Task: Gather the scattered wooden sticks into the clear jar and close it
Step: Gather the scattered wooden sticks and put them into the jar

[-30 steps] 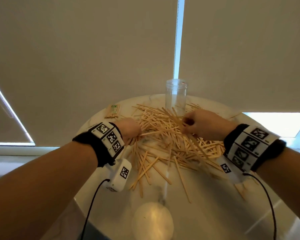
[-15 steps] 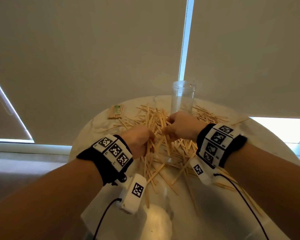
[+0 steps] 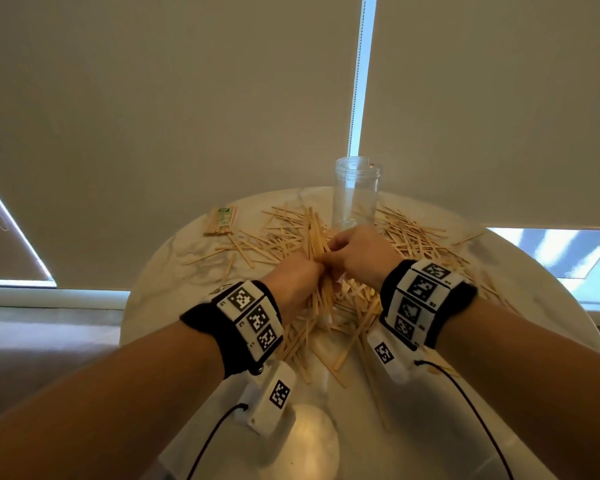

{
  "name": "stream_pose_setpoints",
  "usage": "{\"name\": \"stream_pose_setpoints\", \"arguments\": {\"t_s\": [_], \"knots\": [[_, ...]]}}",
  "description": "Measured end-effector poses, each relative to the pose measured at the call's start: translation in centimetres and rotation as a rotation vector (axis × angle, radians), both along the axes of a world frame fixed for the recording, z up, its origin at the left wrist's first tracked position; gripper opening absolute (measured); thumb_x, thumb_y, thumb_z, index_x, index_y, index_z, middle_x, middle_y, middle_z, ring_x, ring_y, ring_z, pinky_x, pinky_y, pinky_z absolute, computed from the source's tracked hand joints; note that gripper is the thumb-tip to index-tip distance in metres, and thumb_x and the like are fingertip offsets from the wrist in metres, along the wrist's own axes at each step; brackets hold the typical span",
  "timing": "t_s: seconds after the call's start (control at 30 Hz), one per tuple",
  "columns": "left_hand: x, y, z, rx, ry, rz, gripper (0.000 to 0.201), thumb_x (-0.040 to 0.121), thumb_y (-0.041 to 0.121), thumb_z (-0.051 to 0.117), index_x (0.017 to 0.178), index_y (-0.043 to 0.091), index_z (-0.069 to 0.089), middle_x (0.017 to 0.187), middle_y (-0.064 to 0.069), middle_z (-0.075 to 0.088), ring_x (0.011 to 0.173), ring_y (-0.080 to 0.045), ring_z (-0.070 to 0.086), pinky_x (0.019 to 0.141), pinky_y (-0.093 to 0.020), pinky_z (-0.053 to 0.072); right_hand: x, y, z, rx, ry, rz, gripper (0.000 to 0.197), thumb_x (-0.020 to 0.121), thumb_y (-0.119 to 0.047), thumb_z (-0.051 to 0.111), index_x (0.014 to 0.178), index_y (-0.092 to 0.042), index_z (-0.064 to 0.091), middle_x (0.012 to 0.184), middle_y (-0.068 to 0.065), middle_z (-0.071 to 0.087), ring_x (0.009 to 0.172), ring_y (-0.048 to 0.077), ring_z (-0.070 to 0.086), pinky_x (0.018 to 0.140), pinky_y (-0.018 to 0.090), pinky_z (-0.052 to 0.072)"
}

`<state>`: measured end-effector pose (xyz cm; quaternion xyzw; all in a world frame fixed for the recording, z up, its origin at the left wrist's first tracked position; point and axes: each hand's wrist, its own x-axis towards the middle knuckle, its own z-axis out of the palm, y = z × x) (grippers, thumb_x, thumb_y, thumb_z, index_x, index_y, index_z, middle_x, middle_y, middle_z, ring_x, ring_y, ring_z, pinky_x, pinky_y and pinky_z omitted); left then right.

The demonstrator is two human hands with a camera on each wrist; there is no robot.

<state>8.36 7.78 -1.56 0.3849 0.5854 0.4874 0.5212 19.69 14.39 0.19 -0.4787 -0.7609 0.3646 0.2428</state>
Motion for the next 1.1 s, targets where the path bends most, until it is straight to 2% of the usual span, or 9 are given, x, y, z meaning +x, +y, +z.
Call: {"name": "stream_pose_setpoints", "arguments": {"t_s": [0.13,0.23,0.37,0.43,0.57,0.7,0.83,0.97,1.1], "knots": [[-0.2,0.6,-0.2,0.046,0.078,0.000,0.022,0.106,0.010,0.037,0.098,0.010,0.058,0.075,-0.005,0.052,0.060,-0.013,0.045,0.053,-0.027,0.039,0.6,0.1,0.6,0.068,-0.023,0.033,0.025,0.096,-0.030,0.064,0.080,-0.019,0.079,0.056,-0.008,0.064,0.043,-0.002,0.054,0.041,0.009,0.040],[-0.5,1.1,-0.2,0.029,0.151,0.056,0.024,0.103,0.006,0.040,0.082,0.010,0.052,0.071,-0.006,0.046,0.057,-0.014,0.041,0.050,-0.027,0.034,0.8,0.8,0.9,0.150,-0.175,0.043,0.016,0.092,-0.036,0.069,0.091,-0.022,0.075,0.088,-0.001,0.073,0.080,0.019,0.068,0.067,0.026,0.056],[-0.7,1.2,0.0,-0.012,0.057,0.038,0.021,0.102,0.012,0.041,0.083,0.015,0.048,0.064,-0.001,0.042,0.050,-0.011,0.035,0.045,-0.025,0.029,1.3,1.9,1.2,0.215,-0.317,-0.023,0.070,0.089,-0.033,0.072,0.148,-0.017,0.037,0.144,0.011,0.047,0.127,0.028,0.050,0.103,0.039,0.045],[-0.8,1.1,0.1,-0.026,0.007,0.021,0.015,0.098,0.016,0.038,0.085,0.016,0.047,0.061,0.001,0.041,0.047,-0.011,0.033,0.043,-0.024,0.027,1.0,1.8,1.3,0.160,-0.377,0.096,0.079,0.094,-0.027,0.067,0.157,-0.020,0.020,0.155,0.010,0.037,0.137,0.029,0.043,0.105,0.035,0.040],[-0.9,0.9,0.0,-0.021,-0.024,0.018,0.013,0.094,0.022,0.038,0.084,0.017,0.045,0.060,0.003,0.039,0.044,-0.011,0.032,0.042,-0.024,0.027,0.3,1.6,1.4,0.327,-0.444,0.096,0.048,0.100,-0.024,0.053,0.148,-0.023,0.045,0.136,0.005,0.059,0.117,0.023,0.059,0.088,0.030,0.047],[-0.8,1.1,-0.8,0.126,0.162,0.006,0.027,0.101,0.043,0.049,0.087,0.020,0.055,0.061,0.006,0.041,0.047,-0.009,0.035,0.045,-0.023,0.030,0.3,1.6,2.2,0.387,-0.478,0.048,0.036,0.101,-0.033,0.053,0.132,-0.019,0.061,0.124,0.004,0.066,0.107,0.022,0.062,0.083,0.028,0.047],[-0.4,1.4,-1.1,0.206,0.294,0.051,0.029,0.103,0.038,0.047,0.102,0.012,0.059,0.063,0.004,0.045,0.048,-0.009,0.039,0.045,-0.024,0.034,0.6,1.9,2.6,0.383,-0.370,-0.011,0.039,0.094,-0.038,0.066,0.129,-0.021,0.065,0.121,-0.001,0.068,0.105,0.017,0.064,0.082,0.025,0.046],[-0.8,1.4,-0.7,0.215,0.320,0.009,0.021,0.104,0.033,0.045,0.096,0.016,0.053,0.071,0.001,0.047,0.053,-0.010,0.039,0.050,-0.028,0.035,1.2,2.6,3.4,0.451,-0.391,0.060,0.028,0.099,-0.031,0.061,0.121,-0.017,0.069,0.108,-0.002,0.070,0.085,0.010,0.060,0.067,0.016,0.039],[-1.7,1.2,-0.7,0.181,0.275,-0.016,0.023,0.104,0.038,0.044,0.098,0.018,0.052,0.069,0.004,0.046,0.053,-0.010,0.039,0.052,-0.027,0.036,2.3,3.7,4.6,0.557,-0.517,0.003,0.026,0.103,-0.030,0.051,0.105,-0.015,0.073,0.087,-0.001,0.066,0.075,0.015,0.057,0.067,0.026,0.039]]}}
